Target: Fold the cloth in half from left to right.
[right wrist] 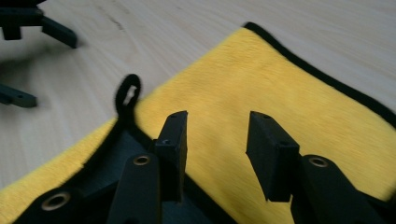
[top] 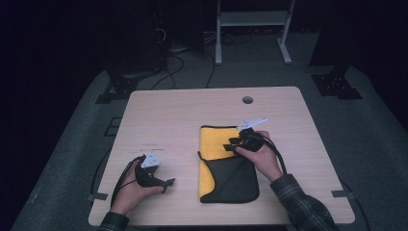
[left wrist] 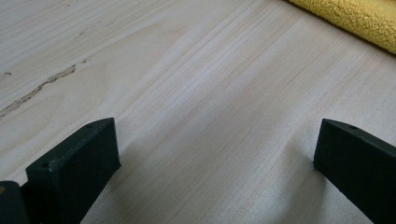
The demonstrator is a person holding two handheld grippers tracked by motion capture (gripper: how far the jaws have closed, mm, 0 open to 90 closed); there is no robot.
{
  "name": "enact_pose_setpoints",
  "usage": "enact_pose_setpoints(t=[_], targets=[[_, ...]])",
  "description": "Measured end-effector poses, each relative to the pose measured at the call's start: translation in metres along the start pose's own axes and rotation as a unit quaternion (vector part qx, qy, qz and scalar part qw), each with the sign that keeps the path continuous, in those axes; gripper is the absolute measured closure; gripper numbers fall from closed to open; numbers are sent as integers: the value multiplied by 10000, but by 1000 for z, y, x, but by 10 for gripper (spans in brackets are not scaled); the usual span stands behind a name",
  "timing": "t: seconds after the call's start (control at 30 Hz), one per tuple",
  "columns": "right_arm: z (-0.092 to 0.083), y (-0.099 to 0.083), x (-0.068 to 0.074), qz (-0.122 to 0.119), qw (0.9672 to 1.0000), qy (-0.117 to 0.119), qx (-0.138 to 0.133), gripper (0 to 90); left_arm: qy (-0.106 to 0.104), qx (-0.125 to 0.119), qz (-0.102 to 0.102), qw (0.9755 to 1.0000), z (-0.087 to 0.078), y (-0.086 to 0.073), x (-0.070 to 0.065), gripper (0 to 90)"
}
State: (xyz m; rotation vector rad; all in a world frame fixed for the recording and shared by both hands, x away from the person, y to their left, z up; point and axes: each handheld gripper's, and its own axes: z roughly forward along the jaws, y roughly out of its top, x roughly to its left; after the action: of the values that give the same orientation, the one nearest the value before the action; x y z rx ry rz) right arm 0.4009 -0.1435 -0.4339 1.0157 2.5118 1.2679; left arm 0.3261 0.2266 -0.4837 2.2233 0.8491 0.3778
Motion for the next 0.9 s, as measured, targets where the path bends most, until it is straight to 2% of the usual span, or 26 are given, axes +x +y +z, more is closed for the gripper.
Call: enact_pose_setpoints(t=[0.2, 0.47, 0.7, 0.9], targets=[[23, 9, 26, -205, 9991, 369, 75, 539, 0, 1, 3, 10000, 0, 0, 0, 0], [48, 15, 44, -389, 9972, 610, 163, 517, -1, 1, 1, 10000, 0, 0, 0, 0], [70, 18, 52, -442, 9964, 671, 260, 480, -4, 14, 4, 10000, 0, 0, 0, 0], [86, 18, 56, -474, 9961, 640, 392, 496, -8, 17, -7, 10000, 0, 0, 0, 0]])
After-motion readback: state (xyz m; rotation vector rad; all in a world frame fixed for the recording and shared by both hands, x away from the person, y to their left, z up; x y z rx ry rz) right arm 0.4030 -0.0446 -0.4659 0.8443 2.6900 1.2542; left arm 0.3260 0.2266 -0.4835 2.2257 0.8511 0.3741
